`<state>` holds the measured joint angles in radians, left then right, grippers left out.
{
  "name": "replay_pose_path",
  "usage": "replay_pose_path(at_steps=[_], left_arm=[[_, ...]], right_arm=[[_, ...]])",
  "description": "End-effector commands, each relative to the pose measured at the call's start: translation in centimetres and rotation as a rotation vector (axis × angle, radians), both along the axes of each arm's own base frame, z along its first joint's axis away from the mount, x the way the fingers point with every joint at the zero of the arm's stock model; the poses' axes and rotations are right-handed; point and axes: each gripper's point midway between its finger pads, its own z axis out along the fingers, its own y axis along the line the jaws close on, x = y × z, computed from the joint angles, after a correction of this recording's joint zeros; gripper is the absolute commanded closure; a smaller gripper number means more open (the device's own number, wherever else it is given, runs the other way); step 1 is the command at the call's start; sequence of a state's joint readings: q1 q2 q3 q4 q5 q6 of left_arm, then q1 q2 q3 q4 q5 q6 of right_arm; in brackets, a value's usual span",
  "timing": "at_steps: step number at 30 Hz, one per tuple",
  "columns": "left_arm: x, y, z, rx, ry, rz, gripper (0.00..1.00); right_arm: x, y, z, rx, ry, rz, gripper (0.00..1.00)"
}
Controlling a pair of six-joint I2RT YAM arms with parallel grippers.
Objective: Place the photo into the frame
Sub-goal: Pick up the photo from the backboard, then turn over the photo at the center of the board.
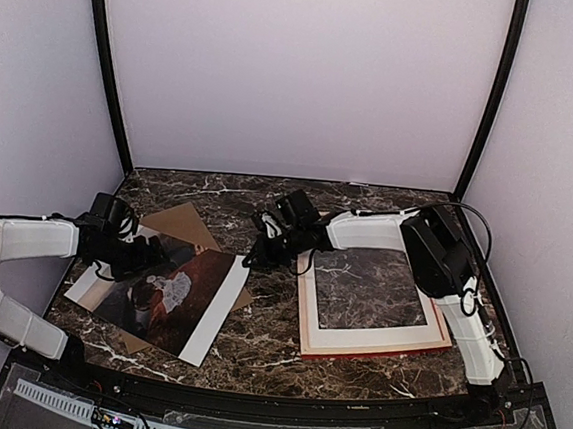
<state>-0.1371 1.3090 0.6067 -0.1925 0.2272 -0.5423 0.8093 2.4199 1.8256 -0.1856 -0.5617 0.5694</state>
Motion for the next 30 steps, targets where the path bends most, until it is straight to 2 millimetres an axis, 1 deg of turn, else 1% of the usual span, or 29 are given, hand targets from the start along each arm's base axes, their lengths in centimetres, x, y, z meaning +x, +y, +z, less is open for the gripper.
replay_pose_path(at_steps=[1,2,4,6,7,8,11,13,15,16,17,18,19,20,21,22,23,24,26,28,30], left_arm=[[1.4,-0.5,2.4,-0.021,-0.081,-0.025,0.04],[1.7,-0.6,2.9,-0.025,-0.095,-0.029,0.04],[2.2,-1.1,4.1,-0.036,-0.134,-0.052,0.04],[2.7,-1.5,5.1,-0.034,-0.162,-0.063,0.04],[3.0,-1.6,5.8,-0.031,-0.182,-0.066,0.04],[3.2,-1.9,6.3,-0.029,-0.193,-0.076,0.04],[3.8,-2.5,7.6,-0.023,-0.227,-0.093,0.04],[4.1,-3.3,8.1,-0.018,-0.243,-0.112,0.03],[4.4,-3.9,8.4,-0.017,-0.251,-0.126,0.03],[4.6,-4.1,8.3,-0.015,-0.248,-0.13,0.03],[4.8,-4.6,8.6,-0.017,-0.256,-0.141,0.03],[4.9,-4.8,8.4,-0.018,-0.253,-0.146,0.03],[5.1,-5.4,8.7,-0.022,-0.259,-0.159,0.03],[5.4,-5.7,8.9,-0.027,-0.261,-0.165,0.03],[5.4,-6.3,8.8,-0.031,-0.257,-0.176,0.03],[5.6,-6.7,9.2,-0.039,-0.267,-0.182,0.03],[5.7,-7.1,9.2,-0.047,-0.262,-0.188,0.03],[5.9,-7.5,9.7,-0.062,-0.272,-0.196,0.03],[6.0,-8.4,10.2,-0.098,-0.282,-0.207,0.03],[6.2,-9.2,10.7,-0.138,-0.29,-0.214,0.03],[6.3,-10.1,11.2,-0.181,-0.297,-0.223,0.03]], right_arm=[[1.7,-1.6,6.5,0.084,-0.108,-0.018,1.0],[1.9,-2.4,7.8,0.078,-0.134,-0.022,1.0],[2.4,-4.8,10.8,0.057,-0.196,-0.046,1.0],[2.9,-7.9,14.0,0.029,-0.265,-0.089,1.0],[3.3,-10.5,16.5,0.006,-0.311,-0.134,1.0],[3.5,-12.6,18.2,-0.021,-0.352,-0.165,1.0],[3.8,-19.5,22.5,-0.124,-0.452,-0.285,1.0],[3.3,-23.8,25.4,-0.189,-0.513,-0.367,1.0],[2.6,-27.6,28.1,-0.27,-0.58,-0.453,1.0],[2.2,-29.3,29.3,-0.317,-0.615,-0.504,1.0],[2.0,-30.9,30.4,-0.365,-0.647,-0.552,1.0],[1.6,-32.1,31.1,-0.405,-0.667,-0.584,1.0],[1.4,-32.9,31.5,-0.444,-0.683,-0.607,1.0],[1.3,-33.5,31.5,-0.498,-0.7,-0.625,1.0],[1.3,-33.6,31.2,-0.541,-0.71,-0.626,1.0],[1.3,-33.3,30.7,-0.583,-0.719,-0.617,1.0],[1.3,-32.7,30.1,-0.621,-0.727,-0.602,1.0],[1.3,-31.7,29.4,-0.653,-0.736,-0.579,1.0],[1.3,-28.9,27.6,-0.7,-0.752,-0.513,1.0],[0.8,-25.4,25.6,-0.706,-0.756,-0.43,1.0],[-0.3,-21.5,23.6,-0.698,-0.76,-0.337,1.0]])
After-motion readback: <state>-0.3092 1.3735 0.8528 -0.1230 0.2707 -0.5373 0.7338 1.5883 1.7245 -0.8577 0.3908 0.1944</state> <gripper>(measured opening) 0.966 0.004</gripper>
